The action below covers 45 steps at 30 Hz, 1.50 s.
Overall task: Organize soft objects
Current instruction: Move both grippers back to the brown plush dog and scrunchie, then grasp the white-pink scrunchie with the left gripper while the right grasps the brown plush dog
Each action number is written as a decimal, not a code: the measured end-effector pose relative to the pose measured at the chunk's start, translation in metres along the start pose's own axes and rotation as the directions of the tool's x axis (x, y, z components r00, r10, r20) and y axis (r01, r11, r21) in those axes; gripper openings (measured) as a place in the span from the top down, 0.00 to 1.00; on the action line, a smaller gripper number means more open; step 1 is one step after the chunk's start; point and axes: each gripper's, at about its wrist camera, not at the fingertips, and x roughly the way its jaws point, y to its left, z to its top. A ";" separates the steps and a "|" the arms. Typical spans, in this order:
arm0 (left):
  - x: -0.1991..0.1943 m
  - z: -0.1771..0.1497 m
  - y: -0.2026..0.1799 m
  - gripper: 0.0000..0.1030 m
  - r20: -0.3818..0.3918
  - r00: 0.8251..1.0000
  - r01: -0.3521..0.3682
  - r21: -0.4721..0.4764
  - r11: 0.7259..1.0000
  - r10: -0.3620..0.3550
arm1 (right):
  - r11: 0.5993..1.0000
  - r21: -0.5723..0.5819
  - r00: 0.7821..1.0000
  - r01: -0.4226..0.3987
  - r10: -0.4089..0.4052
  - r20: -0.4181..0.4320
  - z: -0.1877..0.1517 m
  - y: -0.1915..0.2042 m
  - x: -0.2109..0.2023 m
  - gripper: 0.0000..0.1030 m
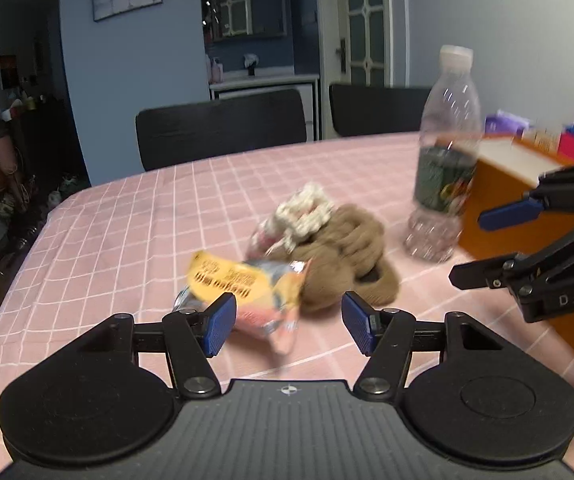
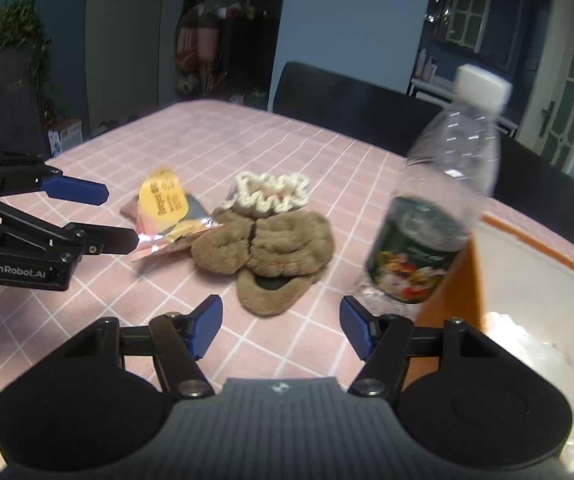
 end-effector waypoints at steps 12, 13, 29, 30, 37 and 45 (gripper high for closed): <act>0.030 -0.002 0.043 0.30 -0.007 1.000 -0.011 -0.166 0.986 0.010 | 0.990 0.135 0.997 -0.052 0.058 -0.041 0.014 0.026 0.064 0.44; 0.033 -0.001 0.047 0.31 -0.004 1.000 -0.014 -0.185 0.983 0.014 | 0.985 0.161 0.997 -0.060 0.067 -0.039 0.015 0.025 0.069 0.45; 0.037 0.003 0.060 1.00 0.064 0.996 -0.041 -0.285 0.958 0.062 | 0.953 0.280 0.993 -0.114 0.097 0.074 0.008 0.015 0.062 0.92; 0.033 0.002 0.058 1.00 0.068 0.996 -0.040 -0.282 0.958 0.061 | 0.955 0.276 0.992 -0.110 0.091 0.083 0.007 0.014 0.055 0.93; -0.012 0.001 0.044 1.00 0.155 0.987 0.003 -0.269 0.963 0.040 | 0.956 0.281 0.994 -0.084 0.060 0.094 -0.011 0.004 0.003 0.95; -0.029 -0.011 0.026 1.00 0.090 0.996 0.031 -0.235 0.971 -0.010 | 0.953 0.303 1.000 -0.019 0.011 0.026 -0.044 0.005 -0.022 0.99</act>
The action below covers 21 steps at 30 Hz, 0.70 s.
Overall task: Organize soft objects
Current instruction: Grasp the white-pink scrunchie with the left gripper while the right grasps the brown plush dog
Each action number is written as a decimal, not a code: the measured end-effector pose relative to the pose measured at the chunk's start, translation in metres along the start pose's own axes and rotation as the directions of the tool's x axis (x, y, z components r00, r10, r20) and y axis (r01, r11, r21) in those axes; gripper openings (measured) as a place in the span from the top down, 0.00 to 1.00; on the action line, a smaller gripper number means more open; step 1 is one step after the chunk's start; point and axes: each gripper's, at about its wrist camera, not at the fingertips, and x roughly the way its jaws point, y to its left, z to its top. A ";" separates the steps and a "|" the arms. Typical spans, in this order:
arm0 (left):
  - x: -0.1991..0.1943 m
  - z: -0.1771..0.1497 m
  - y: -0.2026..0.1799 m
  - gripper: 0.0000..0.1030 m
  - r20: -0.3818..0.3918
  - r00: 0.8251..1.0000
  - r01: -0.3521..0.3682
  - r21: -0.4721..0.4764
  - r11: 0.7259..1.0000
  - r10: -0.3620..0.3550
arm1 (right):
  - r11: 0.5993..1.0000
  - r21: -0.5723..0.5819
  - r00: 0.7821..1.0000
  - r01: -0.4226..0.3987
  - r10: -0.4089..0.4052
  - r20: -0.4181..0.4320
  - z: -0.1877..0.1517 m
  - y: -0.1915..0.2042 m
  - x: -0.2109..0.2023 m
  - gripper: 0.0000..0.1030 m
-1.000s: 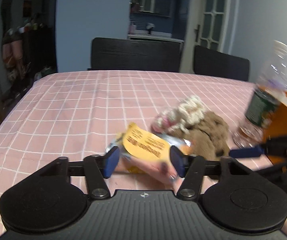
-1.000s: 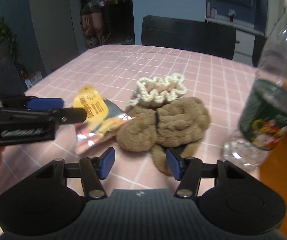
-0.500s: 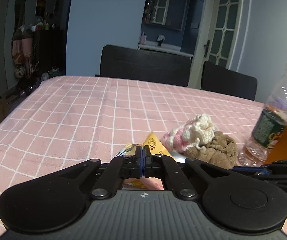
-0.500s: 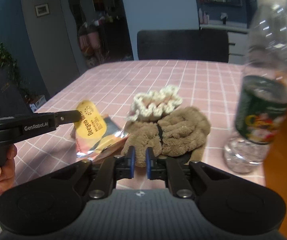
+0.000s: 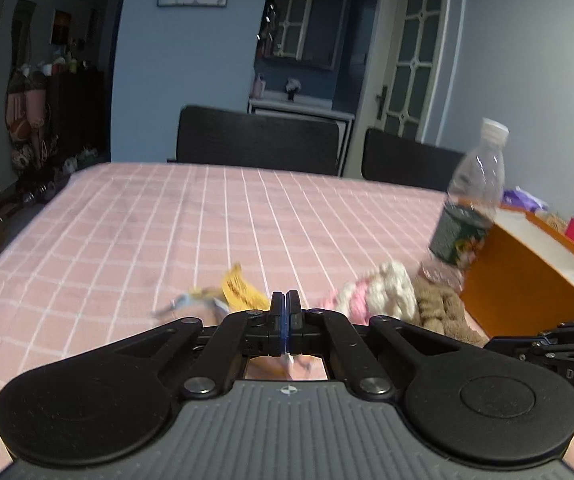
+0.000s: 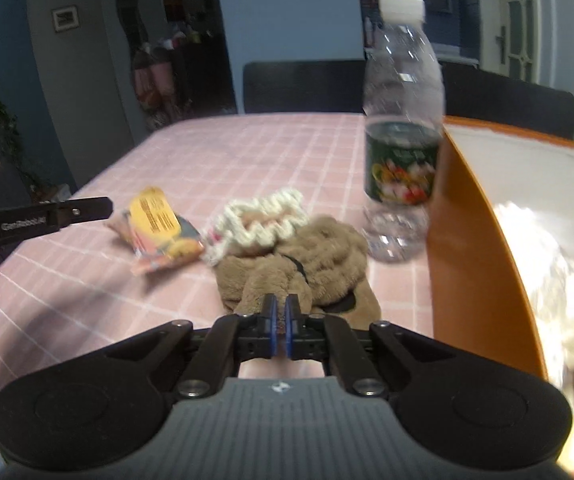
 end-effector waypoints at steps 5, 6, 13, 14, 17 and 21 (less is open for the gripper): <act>-0.001 -0.013 -0.018 0.89 -0.035 0.998 0.046 0.095 0.994 -0.043 | 1.000 0.009 1.000 -0.006 0.006 0.003 -0.005 0.002 -0.002 0.89; 0.000 -0.014 -0.021 0.82 -0.037 0.998 0.057 0.114 0.992 -0.053 | 1.000 0.009 1.000 -0.003 0.002 0.009 -0.003 0.003 -0.001 0.85; 0.003 -0.029 -0.038 0.61 -0.019 1.000 0.007 0.270 0.963 -0.002 | 0.999 0.044 0.999 0.028 -0.029 0.028 0.011 0.006 0.018 0.47; 0.003 -0.032 -0.038 0.59 -0.021 1.000 -0.001 0.277 0.961 0.007 | 0.998 0.052 0.999 0.038 -0.039 0.016 0.012 0.006 0.023 0.40; 0.006 -0.035 -0.039 0.56 -0.028 1.000 0.001 0.311 0.950 0.008 | 0.996 0.086 0.999 0.039 -0.038 -0.022 0.015 0.002 0.042 0.38; 0.014 -0.030 -0.049 0.48 -0.011 1.000 -0.004 0.409 0.913 0.009 | 0.991 0.129 0.999 0.028 -0.025 -0.030 0.015 -0.004 0.056 0.35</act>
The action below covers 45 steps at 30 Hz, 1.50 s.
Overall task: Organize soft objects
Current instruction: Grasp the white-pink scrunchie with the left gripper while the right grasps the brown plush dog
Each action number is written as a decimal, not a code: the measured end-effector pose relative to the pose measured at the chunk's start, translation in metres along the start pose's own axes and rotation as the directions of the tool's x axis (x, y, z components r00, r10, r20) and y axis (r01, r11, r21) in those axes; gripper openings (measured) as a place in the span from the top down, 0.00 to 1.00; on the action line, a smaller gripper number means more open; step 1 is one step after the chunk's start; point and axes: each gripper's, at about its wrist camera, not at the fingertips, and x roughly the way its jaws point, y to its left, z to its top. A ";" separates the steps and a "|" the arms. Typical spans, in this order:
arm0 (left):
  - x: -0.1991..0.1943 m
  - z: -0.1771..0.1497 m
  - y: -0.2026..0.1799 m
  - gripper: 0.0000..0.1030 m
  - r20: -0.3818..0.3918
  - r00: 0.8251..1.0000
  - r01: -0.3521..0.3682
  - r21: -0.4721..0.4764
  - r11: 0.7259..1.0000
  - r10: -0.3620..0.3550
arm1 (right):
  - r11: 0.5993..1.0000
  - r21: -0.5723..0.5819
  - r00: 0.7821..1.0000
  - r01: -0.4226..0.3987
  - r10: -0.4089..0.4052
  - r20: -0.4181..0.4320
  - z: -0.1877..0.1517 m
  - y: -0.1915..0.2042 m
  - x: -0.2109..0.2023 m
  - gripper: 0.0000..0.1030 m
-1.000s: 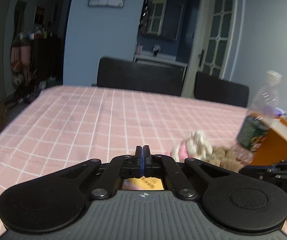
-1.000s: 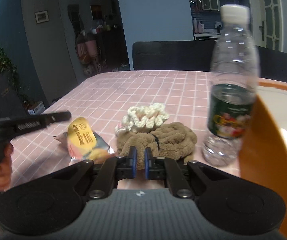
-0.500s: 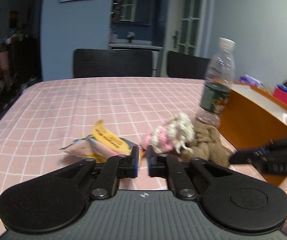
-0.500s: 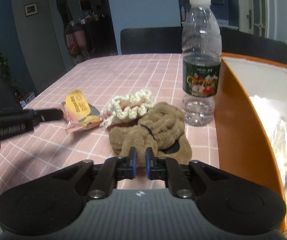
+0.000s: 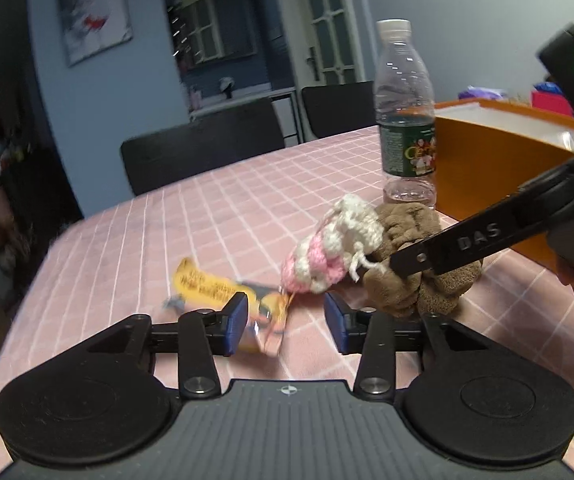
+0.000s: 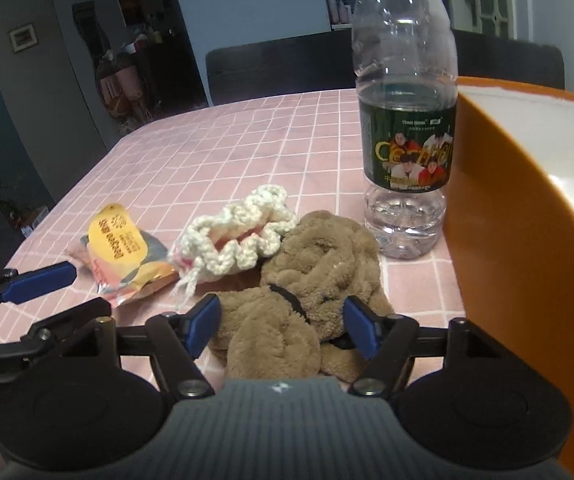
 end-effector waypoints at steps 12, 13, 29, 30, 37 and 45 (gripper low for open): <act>0.063 0.021 -0.027 0.38 -0.024 0.995 0.096 0.301 0.949 -0.094 | 0.999 0.053 0.999 0.010 -0.008 -0.033 0.006 -0.009 -0.006 0.43; 0.068 0.022 -0.029 0.38 -0.024 0.995 0.099 0.312 0.945 -0.096 | 0.997 0.074 0.999 -0.002 0.005 -0.043 0.006 -0.011 -0.003 0.43; 0.060 0.031 -0.023 0.74 0.054 0.996 0.056 0.196 0.979 -0.068 | 0.997 0.056 0.999 -0.050 0.049 0.023 -0.004 -0.010 -0.016 0.71; 0.055 0.033 -0.021 0.74 0.066 0.996 0.047 0.177 0.983 -0.059 | 0.997 0.053 0.998 -0.054 0.052 0.037 -0.002 -0.010 -0.020 0.71; 0.006 0.054 -0.001 0.74 0.141 0.990 -0.023 0.003 1.000 0.022 | 0.999 -0.007 0.992 -0.050 0.050 0.119 0.010 -0.011 -0.056 0.71; -0.044 0.066 0.007 0.74 0.196 0.981 0.014 -0.119 0.993 0.010 | 0.991 -0.042 0.974 -0.128 0.134 0.184 0.024 -0.015 -0.116 0.71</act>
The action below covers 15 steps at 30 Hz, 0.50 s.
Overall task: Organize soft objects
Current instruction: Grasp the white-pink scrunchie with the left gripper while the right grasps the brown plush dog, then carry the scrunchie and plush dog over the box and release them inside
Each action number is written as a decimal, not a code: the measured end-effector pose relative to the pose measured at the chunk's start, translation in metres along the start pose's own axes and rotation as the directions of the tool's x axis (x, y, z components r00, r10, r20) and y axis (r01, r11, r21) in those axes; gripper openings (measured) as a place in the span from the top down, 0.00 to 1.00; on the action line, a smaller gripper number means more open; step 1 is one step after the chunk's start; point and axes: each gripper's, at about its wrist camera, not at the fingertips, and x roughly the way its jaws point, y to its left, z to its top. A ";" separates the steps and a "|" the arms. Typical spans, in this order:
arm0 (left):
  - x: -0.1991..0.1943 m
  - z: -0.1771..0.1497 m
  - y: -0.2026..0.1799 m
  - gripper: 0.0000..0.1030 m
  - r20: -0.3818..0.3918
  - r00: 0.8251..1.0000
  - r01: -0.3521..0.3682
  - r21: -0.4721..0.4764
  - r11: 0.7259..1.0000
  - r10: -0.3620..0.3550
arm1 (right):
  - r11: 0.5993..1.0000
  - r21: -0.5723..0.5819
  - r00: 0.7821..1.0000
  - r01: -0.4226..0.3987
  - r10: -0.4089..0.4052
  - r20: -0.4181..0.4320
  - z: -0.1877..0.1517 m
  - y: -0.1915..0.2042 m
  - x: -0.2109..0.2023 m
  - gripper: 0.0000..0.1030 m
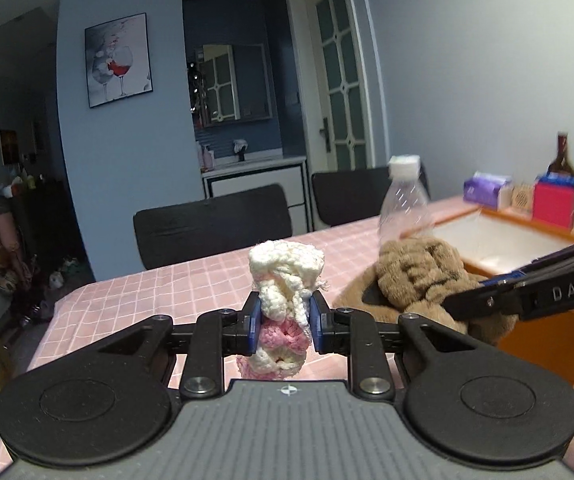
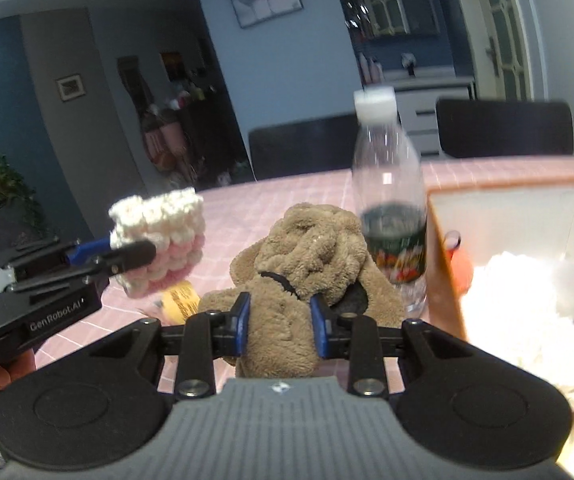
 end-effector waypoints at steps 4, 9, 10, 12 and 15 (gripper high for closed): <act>-0.017 0.013 -0.008 0.74 0.046 0.998 0.046 -0.012 0.999 -0.045 | 0.997 -0.069 0.999 0.029 -0.027 0.029 0.018 0.000 -0.032 0.70; -0.024 0.033 -0.027 0.74 0.104 0.986 0.133 0.000 0.991 -0.132 | 0.990 -0.092 0.992 0.108 -0.101 0.077 0.044 -0.027 -0.072 0.70; -0.023 0.037 -0.033 0.74 0.114 0.983 0.143 0.013 0.990 -0.144 | 0.987 -0.093 0.988 0.133 -0.125 0.088 0.048 -0.033 -0.080 0.70; -0.018 0.046 -0.044 0.74 0.127 0.975 0.182 0.028 0.983 -0.184 | 0.979 -0.093 0.980 0.180 -0.170 0.100 0.055 -0.047 -0.091 0.70; -0.001 0.061 -0.060 0.74 0.117 0.954 0.277 0.013 0.961 -0.277 | 0.974 -0.056 0.973 0.218 -0.213 0.091 0.063 -0.072 -0.100 0.70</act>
